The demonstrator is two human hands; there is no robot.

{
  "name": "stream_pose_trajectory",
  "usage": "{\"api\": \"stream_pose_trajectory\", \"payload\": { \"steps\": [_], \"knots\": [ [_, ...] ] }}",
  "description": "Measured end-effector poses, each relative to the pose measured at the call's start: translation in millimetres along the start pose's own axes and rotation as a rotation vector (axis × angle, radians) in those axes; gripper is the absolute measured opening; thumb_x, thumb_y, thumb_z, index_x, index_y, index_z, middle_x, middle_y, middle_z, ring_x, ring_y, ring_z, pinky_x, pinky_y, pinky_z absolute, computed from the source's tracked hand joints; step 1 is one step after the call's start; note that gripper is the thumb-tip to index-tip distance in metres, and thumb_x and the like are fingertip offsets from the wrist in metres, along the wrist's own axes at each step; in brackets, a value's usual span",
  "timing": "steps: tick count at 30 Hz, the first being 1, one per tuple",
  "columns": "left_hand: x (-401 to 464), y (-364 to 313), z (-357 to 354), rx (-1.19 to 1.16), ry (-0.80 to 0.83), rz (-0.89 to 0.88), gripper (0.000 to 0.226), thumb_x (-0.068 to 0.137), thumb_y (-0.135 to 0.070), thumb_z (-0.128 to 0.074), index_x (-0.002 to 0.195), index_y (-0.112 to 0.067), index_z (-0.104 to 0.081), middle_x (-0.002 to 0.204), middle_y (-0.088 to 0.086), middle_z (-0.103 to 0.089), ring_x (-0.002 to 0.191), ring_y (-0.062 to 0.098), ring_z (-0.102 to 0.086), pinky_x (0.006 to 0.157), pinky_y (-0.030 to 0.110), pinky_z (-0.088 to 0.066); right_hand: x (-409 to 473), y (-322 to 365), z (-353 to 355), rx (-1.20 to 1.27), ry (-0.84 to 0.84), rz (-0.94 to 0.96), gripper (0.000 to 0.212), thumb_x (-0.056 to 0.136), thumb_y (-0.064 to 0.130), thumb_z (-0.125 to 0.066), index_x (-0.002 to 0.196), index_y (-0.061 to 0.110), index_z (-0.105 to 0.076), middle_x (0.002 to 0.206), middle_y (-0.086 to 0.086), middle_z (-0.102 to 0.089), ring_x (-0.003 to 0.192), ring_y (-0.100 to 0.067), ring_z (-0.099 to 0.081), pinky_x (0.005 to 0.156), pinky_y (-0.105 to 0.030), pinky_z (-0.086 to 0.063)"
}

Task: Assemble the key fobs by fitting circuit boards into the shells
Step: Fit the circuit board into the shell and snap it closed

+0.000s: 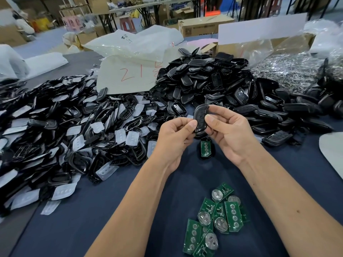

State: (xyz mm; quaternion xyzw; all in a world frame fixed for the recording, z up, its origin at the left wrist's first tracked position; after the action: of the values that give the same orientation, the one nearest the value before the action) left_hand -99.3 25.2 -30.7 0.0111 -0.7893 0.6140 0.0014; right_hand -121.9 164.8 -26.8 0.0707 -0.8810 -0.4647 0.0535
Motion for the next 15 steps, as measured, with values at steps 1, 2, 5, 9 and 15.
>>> {"api": "stream_pose_trajectory", "payload": {
  "steps": [1,2,5,9,15],
  "knots": [
    [0,1,0,-0.005,-0.013,0.001,0.016,0.102,-0.002,-0.058,0.090,-0.006,-0.069,0.070,0.000,-0.052,0.060,0.009,-0.036,0.056,0.019,-0.032,0,0,2,-0.013,-0.020,0.002,0.032,0.073,0.007,-0.076,0.105,0.006,-0.071,0.082,-0.004,-0.078,0.072,-0.012,-0.074,0.066,-0.021,-0.059],
    [0,0,2,0.008,-0.036,-0.007,0.016,0.102,-0.003,-0.059,0.091,-0.006,-0.069,0.069,-0.001,-0.052,0.059,0.008,-0.037,0.056,0.019,-0.033,0,1,4,-0.038,-0.047,0.010,0.032,0.073,0.008,-0.078,0.104,0.006,-0.072,0.084,-0.006,-0.078,0.074,-0.013,-0.074,0.067,-0.022,-0.059],
    [2,-10,13,0.241,-0.137,-0.116,0.007,0.099,-0.007,-0.066,0.093,-0.009,-0.070,0.072,-0.004,-0.066,0.061,0.004,-0.055,0.062,0.016,-0.044,0,5,12,-0.168,-0.134,0.063,0.021,0.081,0.008,-0.082,0.100,0.005,-0.075,0.086,-0.010,-0.079,0.077,-0.018,-0.075,0.070,-0.025,-0.060],
    [-3,-31,4,0.659,-0.194,-0.363,0.014,0.091,-0.009,-0.074,0.084,-0.020,-0.068,0.076,-0.011,-0.068,0.072,0.002,-0.061,0.072,0.023,-0.053,-1,6,17,-0.339,-0.214,0.112,0.019,0.083,0.016,-0.087,0.098,0.009,-0.078,0.090,-0.009,-0.081,0.087,-0.023,-0.079,0.075,-0.030,-0.063],
    [-10,-39,-22,0.807,-0.127,-0.509,0.002,0.090,-0.008,-0.073,0.089,-0.008,-0.071,0.081,-0.001,-0.070,0.080,0.019,-0.067,0.076,0.045,-0.056,-1,5,25,-0.352,-0.269,0.115,0.017,0.081,0.016,-0.090,0.093,0.016,-0.078,0.090,-0.007,-0.081,0.086,-0.021,-0.078,0.079,-0.035,-0.064]
  ]
}}
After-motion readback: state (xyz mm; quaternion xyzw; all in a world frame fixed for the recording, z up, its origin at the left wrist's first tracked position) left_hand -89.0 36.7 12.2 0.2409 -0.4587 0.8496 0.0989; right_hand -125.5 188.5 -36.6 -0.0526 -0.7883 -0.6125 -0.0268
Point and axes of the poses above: each hand's wrist, its own x-axis towards the middle knuckle, its own z-axis out of the back of the hand, y = z × x, the point moved 10 cm from there along x, towards the middle knuckle
